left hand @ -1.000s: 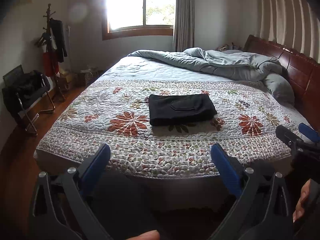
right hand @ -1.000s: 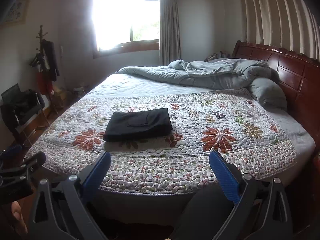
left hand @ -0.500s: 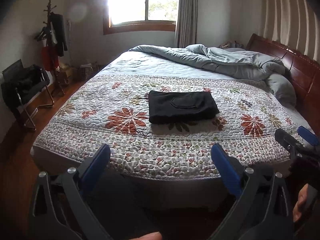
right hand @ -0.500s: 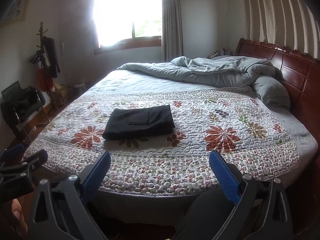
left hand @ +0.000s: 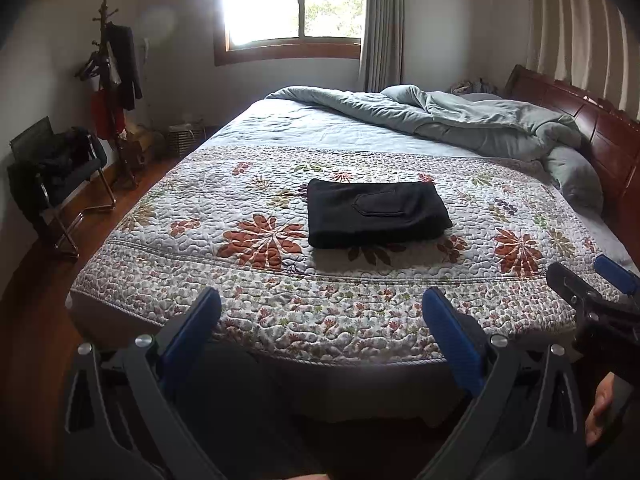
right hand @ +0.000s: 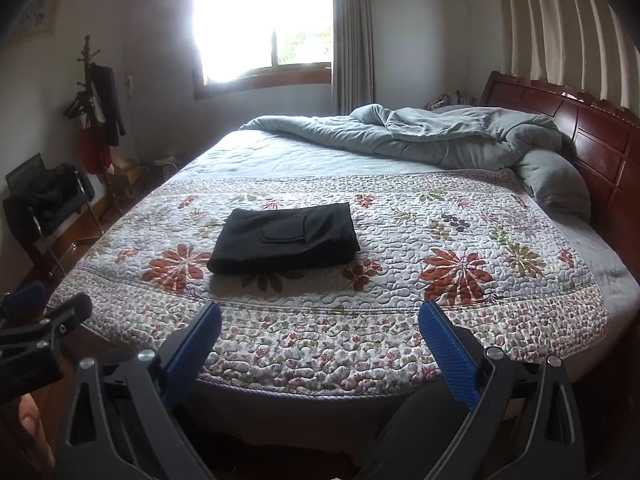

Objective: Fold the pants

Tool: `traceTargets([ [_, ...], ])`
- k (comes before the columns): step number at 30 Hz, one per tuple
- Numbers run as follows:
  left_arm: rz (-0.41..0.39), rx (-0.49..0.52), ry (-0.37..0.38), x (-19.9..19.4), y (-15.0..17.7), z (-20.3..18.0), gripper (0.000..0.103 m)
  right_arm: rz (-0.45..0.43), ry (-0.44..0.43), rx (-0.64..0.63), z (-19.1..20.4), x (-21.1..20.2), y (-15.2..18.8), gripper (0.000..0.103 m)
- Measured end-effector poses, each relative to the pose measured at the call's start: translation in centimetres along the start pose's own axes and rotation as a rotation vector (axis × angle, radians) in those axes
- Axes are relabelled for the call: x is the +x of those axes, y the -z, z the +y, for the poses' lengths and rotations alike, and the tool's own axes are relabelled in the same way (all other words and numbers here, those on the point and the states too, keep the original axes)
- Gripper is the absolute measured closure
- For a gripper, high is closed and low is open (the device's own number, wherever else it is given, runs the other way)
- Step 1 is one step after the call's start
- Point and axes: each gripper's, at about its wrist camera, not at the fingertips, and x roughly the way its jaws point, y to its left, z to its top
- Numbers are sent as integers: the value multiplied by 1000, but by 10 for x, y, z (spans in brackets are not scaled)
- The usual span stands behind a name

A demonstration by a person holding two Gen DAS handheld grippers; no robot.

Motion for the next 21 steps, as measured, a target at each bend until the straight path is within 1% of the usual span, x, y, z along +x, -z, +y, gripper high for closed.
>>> traceTargets([
  [8, -3, -13, 15, 7, -6, 1, 3, 13, -4, 6, -1, 10, -4, 4],
  [15, 1, -25, -4, 14, -12, 5, 3, 17, -9, 3, 1, 18, -10, 4],
  [21, 4, -33, -5, 19, -17, 7, 3, 19, -12, -6, 4, 25, -16, 4],
])
